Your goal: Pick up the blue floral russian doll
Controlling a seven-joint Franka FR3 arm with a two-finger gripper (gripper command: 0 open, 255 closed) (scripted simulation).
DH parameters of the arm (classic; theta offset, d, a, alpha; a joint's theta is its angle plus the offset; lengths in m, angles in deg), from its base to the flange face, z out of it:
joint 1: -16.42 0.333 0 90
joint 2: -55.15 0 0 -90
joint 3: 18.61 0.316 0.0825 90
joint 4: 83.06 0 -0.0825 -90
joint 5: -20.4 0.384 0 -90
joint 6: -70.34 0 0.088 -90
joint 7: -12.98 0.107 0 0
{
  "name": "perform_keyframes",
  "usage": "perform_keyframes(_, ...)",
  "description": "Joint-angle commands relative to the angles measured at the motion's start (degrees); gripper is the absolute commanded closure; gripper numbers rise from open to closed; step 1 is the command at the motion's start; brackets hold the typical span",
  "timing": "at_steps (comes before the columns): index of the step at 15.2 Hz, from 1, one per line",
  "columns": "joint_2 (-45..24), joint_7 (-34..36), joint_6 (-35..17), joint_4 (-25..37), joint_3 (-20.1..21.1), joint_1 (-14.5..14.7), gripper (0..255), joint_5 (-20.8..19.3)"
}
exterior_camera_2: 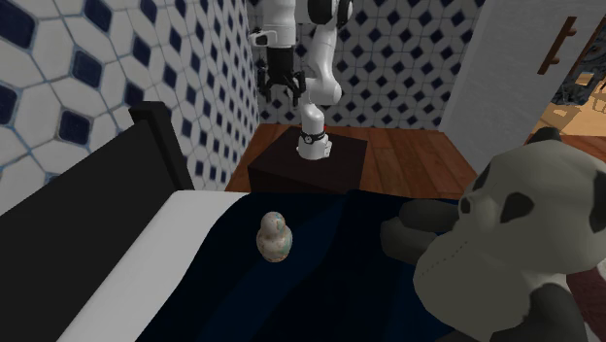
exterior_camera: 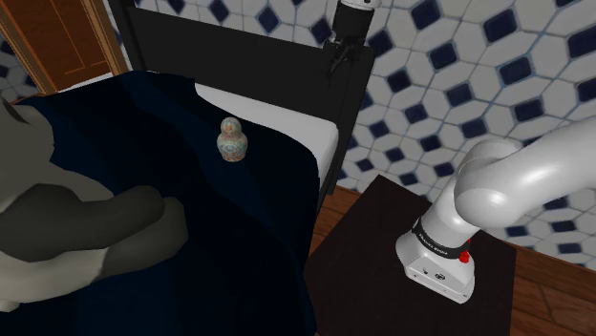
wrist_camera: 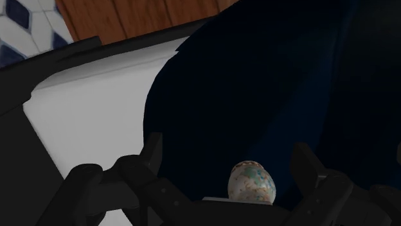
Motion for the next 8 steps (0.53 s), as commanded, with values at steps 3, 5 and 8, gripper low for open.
perform_keyframes(3,-8.96,1.63,-4.92,3.42,1.36,0.22,0,0.47)
perform_keyframes(5,-13.29,2.44,-6.83,5.52,1.97,0.34,0,0.54)
perform_keyframes(8,-19.89,3.68,-9.25,9.21,2.82,0.52,0,0.44)
